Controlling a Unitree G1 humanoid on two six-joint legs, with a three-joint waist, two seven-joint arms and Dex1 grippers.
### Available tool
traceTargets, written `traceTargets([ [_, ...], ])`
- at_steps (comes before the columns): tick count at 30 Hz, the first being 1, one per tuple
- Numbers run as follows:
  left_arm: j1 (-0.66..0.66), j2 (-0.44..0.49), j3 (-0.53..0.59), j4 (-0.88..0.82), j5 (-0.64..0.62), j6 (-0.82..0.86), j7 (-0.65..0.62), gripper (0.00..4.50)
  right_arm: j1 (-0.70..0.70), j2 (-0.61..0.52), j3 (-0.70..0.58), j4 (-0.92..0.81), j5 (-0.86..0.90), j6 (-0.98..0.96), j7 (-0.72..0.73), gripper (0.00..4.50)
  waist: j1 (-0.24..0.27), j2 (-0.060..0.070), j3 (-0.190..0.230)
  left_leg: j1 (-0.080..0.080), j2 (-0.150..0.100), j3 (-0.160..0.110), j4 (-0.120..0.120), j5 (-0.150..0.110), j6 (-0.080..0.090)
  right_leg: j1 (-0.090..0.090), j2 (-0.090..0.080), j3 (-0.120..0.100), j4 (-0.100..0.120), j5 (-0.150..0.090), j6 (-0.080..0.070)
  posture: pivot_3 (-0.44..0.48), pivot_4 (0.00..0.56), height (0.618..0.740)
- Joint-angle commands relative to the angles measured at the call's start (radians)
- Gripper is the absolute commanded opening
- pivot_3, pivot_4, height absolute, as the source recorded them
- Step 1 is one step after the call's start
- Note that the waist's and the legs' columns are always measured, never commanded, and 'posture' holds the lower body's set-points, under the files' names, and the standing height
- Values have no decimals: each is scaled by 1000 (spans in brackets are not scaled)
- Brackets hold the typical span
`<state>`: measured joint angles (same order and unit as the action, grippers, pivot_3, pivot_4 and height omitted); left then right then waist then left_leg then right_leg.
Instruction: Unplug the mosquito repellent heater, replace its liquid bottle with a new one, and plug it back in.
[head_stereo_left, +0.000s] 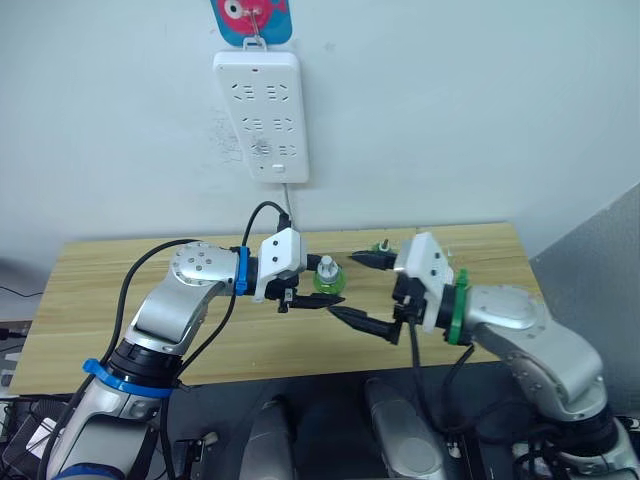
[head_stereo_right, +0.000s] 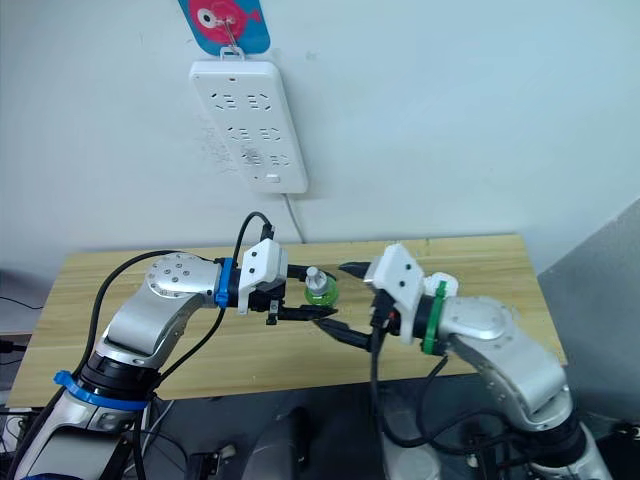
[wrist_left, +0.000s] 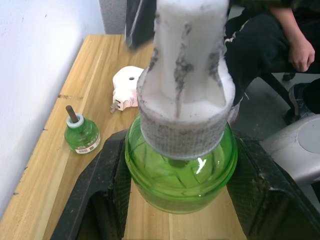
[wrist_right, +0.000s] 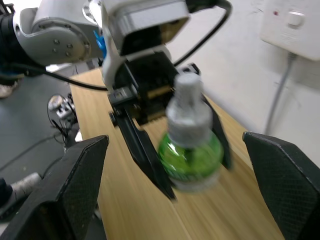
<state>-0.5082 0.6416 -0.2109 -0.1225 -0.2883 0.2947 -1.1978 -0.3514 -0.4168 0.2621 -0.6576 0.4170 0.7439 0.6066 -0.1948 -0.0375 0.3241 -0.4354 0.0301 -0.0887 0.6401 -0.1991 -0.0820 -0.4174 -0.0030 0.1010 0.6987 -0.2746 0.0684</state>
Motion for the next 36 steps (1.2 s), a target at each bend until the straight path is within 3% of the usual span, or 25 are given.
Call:
traceTargets([
  [1,-3,1,-1,-32,0,-29,-10,2285,-43,53,56,33,-83,-52,-79,4500,1,0,0,0,0,0,0,0,0,0,0,0,0,0,0,-259,249,740],
  [8,6,1,-2,-43,1,-46,-18,2285,-83,102,29,118,-139,-90,-122,4500,3,0,-2,0,0,0,0,0,0,0,-1,0,0,0,0,-253,244,740],
  [21,12,15,6,-14,14,-73,-27,2285,8,-164,-165,-17,120,5,128,4500,3,0,-5,1,0,-1,0,0,0,2,0,-1,-1,0,0,-272,242,740],
  [34,-1,4,-10,-16,27,-79,-31,2285,-145,-26,16,92,27,19,16,4500,2,1,-17,1,0,-1,0,0,0,2,0,-1,-1,0,0,-263,243,740],
  [36,-1,3,-10,-17,27,-78,-30,2285,-146,-24,33,101,11,-4,28,4117,2,1,-17,1,0,-1,0,0,0,2,0,-1,-1,0,0,-261,244,740],
])
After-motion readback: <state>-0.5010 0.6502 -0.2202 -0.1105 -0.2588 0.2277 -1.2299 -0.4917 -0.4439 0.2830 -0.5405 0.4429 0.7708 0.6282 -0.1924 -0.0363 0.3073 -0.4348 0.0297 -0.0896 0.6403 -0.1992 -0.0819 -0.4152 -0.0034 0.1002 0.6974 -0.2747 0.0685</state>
